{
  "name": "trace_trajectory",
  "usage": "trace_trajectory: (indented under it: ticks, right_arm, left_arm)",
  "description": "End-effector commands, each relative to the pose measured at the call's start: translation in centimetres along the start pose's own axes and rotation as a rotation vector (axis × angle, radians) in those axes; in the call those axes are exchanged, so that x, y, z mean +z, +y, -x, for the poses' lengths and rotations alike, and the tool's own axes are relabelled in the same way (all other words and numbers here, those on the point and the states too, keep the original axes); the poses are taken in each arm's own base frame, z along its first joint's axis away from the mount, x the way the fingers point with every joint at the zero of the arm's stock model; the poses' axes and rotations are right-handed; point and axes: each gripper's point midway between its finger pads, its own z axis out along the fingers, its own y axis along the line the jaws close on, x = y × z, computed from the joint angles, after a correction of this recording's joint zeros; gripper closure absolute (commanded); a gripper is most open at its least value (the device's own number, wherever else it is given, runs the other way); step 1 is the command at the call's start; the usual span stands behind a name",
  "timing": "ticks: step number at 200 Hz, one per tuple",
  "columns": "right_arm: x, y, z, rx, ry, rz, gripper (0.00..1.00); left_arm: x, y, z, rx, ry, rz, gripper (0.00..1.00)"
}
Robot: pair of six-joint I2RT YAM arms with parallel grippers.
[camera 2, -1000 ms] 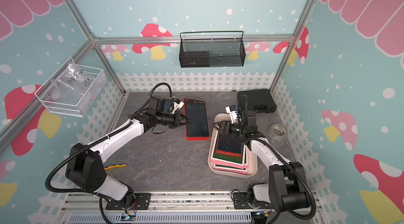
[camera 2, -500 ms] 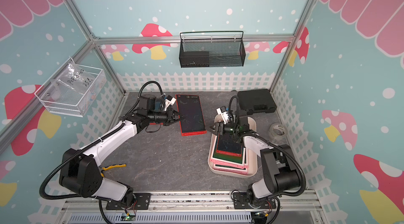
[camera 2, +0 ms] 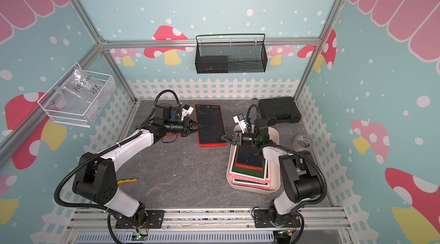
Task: Take out the writing tablet from the storage box
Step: Place the writing tablet at the center of the board.
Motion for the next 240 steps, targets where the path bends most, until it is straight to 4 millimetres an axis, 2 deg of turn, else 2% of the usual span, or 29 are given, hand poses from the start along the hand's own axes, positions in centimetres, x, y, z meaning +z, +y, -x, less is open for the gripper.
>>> trace_trajectory:
  ticks: [1,29,60,77,95,139,154,161,166,204,227,240]
  right_arm:
    - [0.5,1.5,-0.2,-0.043,0.025,0.076,0.56]
    - [0.5,1.6,-0.1,-0.043,0.021,0.093,0.63]
    - [0.7,1.2,0.0,-0.028,0.022,0.088,0.78]
    - [0.8,0.7,0.0,-0.016,0.024,0.083,0.84]
    - [1.1,0.2,0.1,-0.006,0.026,0.078,0.89]
    - [1.4,-0.9,0.9,0.011,0.009,0.030,0.96]
    - [1.5,-1.5,1.2,0.025,0.001,0.006,0.98]
    - [1.6,-1.7,1.4,0.033,-0.003,0.000,0.99]
    - [1.6,-1.8,1.5,0.039,-0.007,-0.005,0.99]
    - [2.0,-3.4,2.4,0.100,-0.039,-0.057,1.00]
    - [2.5,-4.5,3.1,0.158,-0.064,-0.090,1.00]
    - [3.2,-4.9,3.6,0.192,-0.081,-0.106,1.00]
  left_arm:
    - [0.4,-0.4,0.7,0.025,-0.005,-0.059,0.97]
    - [0.8,0.6,0.9,0.013,0.015,-0.057,0.95]
    - [1.2,3.5,1.0,-0.036,0.019,0.011,0.91]
    - [1.6,4.9,0.9,-0.050,0.035,0.045,0.85]
    - [1.7,7.0,0.9,-0.070,0.036,0.127,0.74]
    - [1.1,9.9,1.7,-0.125,0.027,0.198,0.63]
    - [0.3,10.3,2.3,-0.137,0.003,0.205,0.59]
    - [-0.3,10.5,2.8,-0.148,-0.014,0.205,0.50]
    - [-0.9,10.6,3.2,-0.158,-0.027,0.202,0.47]
    - [-6.4,10.1,6.4,-0.170,-0.172,0.204,0.46]
    - [-9.1,10.4,6.8,-0.187,-0.254,0.257,0.46]
    - [-10.1,10.5,6.4,-0.194,-0.297,0.285,0.46]
